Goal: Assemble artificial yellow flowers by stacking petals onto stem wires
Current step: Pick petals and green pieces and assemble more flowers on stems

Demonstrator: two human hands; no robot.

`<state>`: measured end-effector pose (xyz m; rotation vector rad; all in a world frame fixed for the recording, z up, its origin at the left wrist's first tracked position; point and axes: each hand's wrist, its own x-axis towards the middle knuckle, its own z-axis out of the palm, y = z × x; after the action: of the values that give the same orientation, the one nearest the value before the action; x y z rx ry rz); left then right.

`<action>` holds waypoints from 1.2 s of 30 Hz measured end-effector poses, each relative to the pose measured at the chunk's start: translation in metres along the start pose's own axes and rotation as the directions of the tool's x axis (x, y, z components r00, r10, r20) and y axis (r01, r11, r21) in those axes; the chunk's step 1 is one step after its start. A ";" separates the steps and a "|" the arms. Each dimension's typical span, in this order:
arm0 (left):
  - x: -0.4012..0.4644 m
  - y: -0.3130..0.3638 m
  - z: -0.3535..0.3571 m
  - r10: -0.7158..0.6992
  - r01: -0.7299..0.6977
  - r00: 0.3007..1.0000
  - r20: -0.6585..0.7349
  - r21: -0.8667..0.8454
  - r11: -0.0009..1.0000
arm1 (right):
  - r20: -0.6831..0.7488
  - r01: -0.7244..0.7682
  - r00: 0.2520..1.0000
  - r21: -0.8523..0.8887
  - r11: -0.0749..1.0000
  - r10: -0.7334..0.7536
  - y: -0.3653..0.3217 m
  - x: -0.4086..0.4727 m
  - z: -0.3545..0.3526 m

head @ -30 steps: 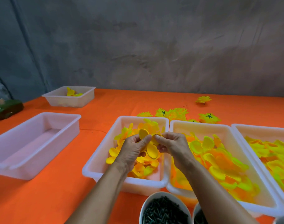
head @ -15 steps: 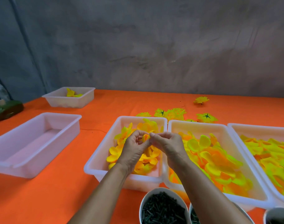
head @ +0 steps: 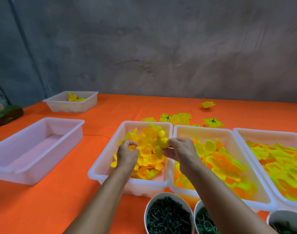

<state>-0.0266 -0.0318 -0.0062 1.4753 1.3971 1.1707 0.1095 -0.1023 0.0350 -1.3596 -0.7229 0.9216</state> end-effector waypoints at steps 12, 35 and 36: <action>-0.009 0.020 0.013 0.161 -0.152 0.986 -0.034 0.188 0.970 | 0.525 0.665 0.639 -0.744 0.062 -0.562 0.008 -0.005 -0.002; -0.005 0.019 0.026 -0.149 0.300 0.912 0.382 -0.375 0.877 | 0.156 0.090 0.983 0.056 0.994 -0.098 0.021 0.027 -0.004; -0.005 0.019 0.026 -0.142 0.264 0.931 0.337 -0.353 0.898 | 0.142 0.130 0.981 0.014 0.991 -0.130 0.021 0.026 -0.001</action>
<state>0.0040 -0.0368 0.0037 1.1321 1.0061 0.9714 0.1202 -0.0806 0.0120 -1.2360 -0.9075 0.9216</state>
